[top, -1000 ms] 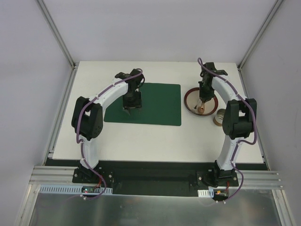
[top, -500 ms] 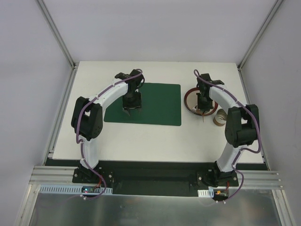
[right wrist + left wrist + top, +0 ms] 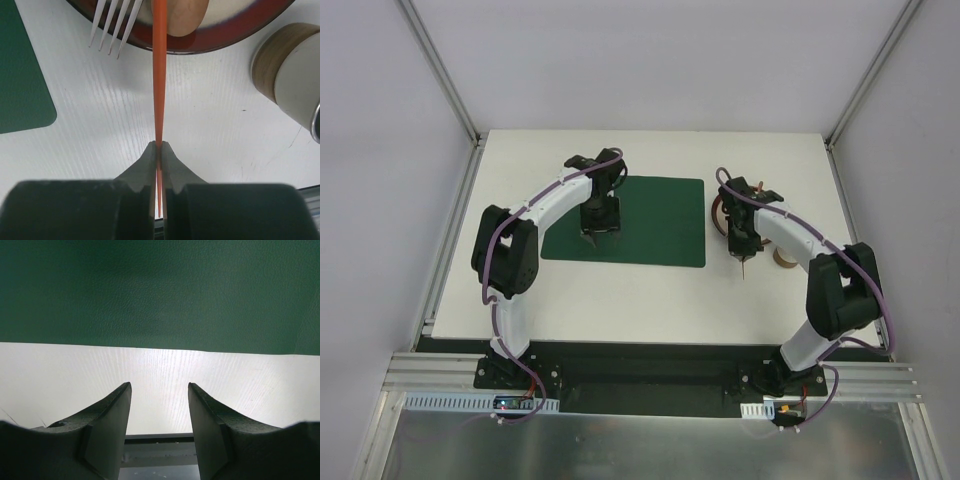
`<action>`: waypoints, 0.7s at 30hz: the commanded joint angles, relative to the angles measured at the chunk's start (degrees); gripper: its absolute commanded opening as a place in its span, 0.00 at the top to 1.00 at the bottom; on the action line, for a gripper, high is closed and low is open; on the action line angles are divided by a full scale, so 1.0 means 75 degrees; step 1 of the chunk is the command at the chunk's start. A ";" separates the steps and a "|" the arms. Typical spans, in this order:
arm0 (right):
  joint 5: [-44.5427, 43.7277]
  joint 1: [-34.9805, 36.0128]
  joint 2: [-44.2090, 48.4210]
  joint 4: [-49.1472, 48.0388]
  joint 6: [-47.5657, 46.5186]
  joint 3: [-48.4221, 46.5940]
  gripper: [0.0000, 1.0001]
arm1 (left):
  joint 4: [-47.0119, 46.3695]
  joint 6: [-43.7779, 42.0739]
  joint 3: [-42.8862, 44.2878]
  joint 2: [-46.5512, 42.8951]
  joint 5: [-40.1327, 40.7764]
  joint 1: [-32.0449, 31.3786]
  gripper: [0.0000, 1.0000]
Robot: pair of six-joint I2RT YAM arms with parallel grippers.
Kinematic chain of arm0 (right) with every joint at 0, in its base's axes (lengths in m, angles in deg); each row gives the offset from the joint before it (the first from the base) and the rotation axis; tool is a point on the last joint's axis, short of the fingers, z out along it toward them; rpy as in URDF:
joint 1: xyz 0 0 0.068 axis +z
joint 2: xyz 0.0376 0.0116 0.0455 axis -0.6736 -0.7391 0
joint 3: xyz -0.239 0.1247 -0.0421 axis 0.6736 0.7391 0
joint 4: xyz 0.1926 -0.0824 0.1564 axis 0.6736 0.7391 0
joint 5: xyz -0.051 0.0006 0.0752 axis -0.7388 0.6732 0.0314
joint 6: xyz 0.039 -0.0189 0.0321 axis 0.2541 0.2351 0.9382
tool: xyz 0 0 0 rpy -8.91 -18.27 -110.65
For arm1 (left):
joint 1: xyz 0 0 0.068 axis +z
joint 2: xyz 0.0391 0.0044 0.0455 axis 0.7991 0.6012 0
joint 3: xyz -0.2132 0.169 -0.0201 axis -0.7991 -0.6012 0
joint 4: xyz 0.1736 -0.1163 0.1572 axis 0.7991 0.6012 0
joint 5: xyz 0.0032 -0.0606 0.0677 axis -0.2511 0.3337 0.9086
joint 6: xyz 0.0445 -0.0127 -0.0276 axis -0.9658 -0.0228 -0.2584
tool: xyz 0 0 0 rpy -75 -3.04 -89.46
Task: Set the dinner table for one person
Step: Move the knife to the center of the board.
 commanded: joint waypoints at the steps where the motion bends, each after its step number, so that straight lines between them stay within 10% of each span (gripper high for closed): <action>1: -0.0286 0.0168 -0.0020 0.0153 0.0356 0.0060 0.99 | 0.0181 -0.0098 -0.0114 -0.0417 0.0093 -0.0047 0.51; 21: -0.0332 0.0790 -0.1085 0.0118 0.0790 0.0388 0.99 | 0.0181 -0.0133 -0.0138 -0.0347 0.0175 -0.0047 0.51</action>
